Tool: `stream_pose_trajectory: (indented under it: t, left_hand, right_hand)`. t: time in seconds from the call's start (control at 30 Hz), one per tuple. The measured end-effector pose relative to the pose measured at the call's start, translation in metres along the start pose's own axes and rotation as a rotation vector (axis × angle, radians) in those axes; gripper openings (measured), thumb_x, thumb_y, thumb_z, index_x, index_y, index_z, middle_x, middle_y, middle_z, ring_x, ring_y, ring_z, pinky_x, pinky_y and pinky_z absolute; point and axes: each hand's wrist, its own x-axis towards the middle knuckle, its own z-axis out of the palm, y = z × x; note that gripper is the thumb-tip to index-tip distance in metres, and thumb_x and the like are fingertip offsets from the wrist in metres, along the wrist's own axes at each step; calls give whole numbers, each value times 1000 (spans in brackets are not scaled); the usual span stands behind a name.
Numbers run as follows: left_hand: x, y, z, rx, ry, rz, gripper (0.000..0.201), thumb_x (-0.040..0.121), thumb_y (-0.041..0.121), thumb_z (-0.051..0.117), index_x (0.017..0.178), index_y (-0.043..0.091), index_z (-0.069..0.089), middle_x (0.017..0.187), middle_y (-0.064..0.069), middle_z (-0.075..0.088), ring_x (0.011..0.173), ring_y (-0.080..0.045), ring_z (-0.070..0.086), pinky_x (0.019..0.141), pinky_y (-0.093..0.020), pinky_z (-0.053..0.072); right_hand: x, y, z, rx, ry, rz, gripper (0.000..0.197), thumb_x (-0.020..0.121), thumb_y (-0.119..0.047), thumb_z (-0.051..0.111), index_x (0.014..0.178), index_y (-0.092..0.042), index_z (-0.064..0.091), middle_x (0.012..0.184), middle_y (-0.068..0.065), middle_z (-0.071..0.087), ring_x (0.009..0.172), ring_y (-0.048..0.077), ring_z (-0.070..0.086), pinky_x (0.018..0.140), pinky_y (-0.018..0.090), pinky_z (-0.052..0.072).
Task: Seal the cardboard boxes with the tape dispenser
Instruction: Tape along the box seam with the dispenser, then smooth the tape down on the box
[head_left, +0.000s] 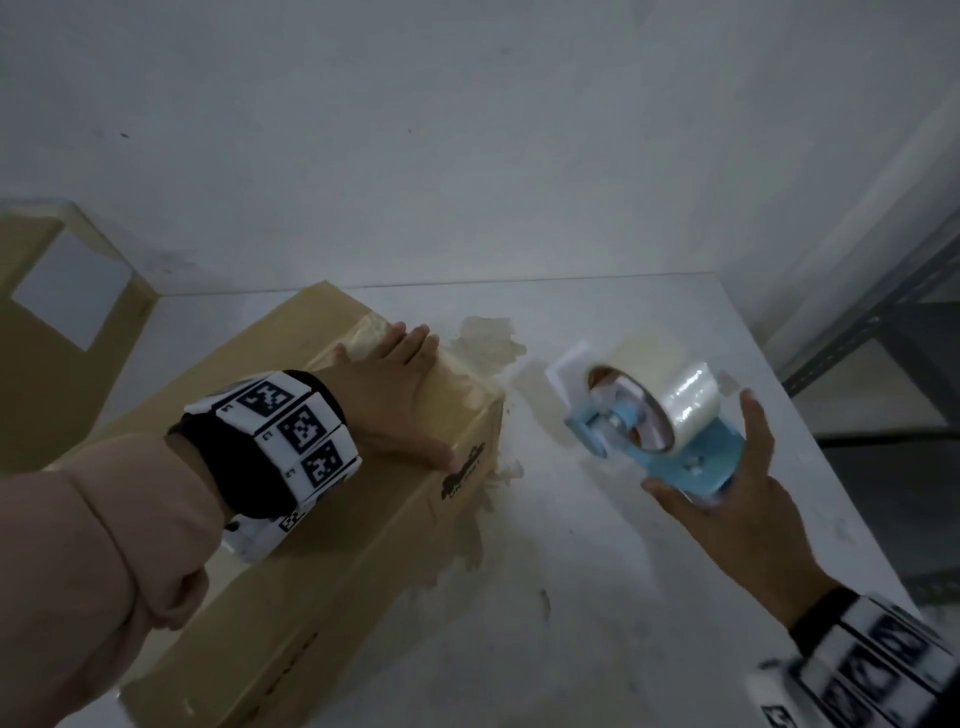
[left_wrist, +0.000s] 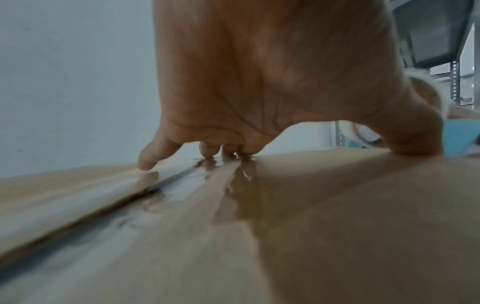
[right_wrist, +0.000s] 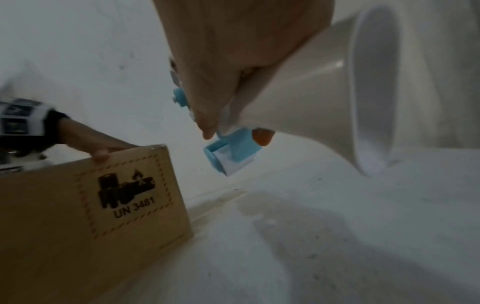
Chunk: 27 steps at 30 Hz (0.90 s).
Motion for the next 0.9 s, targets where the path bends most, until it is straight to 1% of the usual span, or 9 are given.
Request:
stream_pose_trajectory:
  t: [0.03,0.1,0.23,0.37,0.5,0.63,0.7,0.77,0.9]
  left_hand:
    - [0,0,0,-5,1,5,131,57,82,53,144,19,-22,151,9,-30,140,-13,-25,112,-61,2]
    - [-1,-1,0,-19,0,9,133,56,83,52,143,19,-24,150,10,-33,140,-12,-26,112,-60,2]
    - [-1,-2,1,-38,-3,22,135,54,85,52,142,19,-27,148,10,-36,139,-11,-29,112,-61,1]
    - [-1,-4,1,-54,4,32,136,53,84,53,141,20,-28,149,10,-35,139,-11,-29,112,-62,-1]
    - [-2,-3,0,-47,23,46,135,55,81,56,140,22,-30,151,8,-32,139,-12,-29,110,-58,-12]
    - [-6,-5,-5,-70,-2,83,118,68,77,47,144,19,-21,151,6,-32,140,-10,-25,115,-56,-7]
    - [-11,-10,-6,-79,-17,115,108,74,73,43,145,19,-18,151,8,-31,141,-8,-22,116,-53,-6]
    - [-15,-17,-5,-43,-32,133,103,77,72,39,145,21,-19,152,9,-28,142,-7,-19,116,-53,-7]
    - [-18,-45,-15,-37,-49,130,102,71,77,31,146,26,-17,153,10,-25,142,-6,-17,116,-51,-5]
  right_hand:
    - [2,-2,7,-2,8,87,108,66,-59,67,135,-49,-15,106,20,65,83,32,68,70,42,54]
    - [11,-4,22,19,-32,295,113,72,-35,74,141,-35,-15,114,23,63,94,37,65,79,39,49]
    - [17,12,57,-159,-64,228,76,79,-16,70,141,-10,27,116,21,59,98,39,59,78,41,46]
    - [19,16,87,-399,-157,226,61,81,-14,63,136,-9,38,101,21,56,90,39,53,72,43,41]
    - [14,12,104,-447,-150,205,57,77,-9,68,129,-5,46,91,23,57,81,39,53,65,41,40]
    - [3,9,105,-465,-246,246,63,78,-11,65,136,-12,40,109,22,53,96,40,52,77,46,43]
    - [-4,6,99,-473,-246,208,74,64,-7,77,130,-14,44,115,28,54,96,46,55,77,52,45]
    - [-2,-3,92,-451,-138,154,73,57,-3,78,121,-11,45,118,33,53,100,51,55,76,59,44]
    - [28,-61,85,-168,120,-65,41,85,-29,41,122,-11,44,131,25,50,122,39,42,94,53,37]
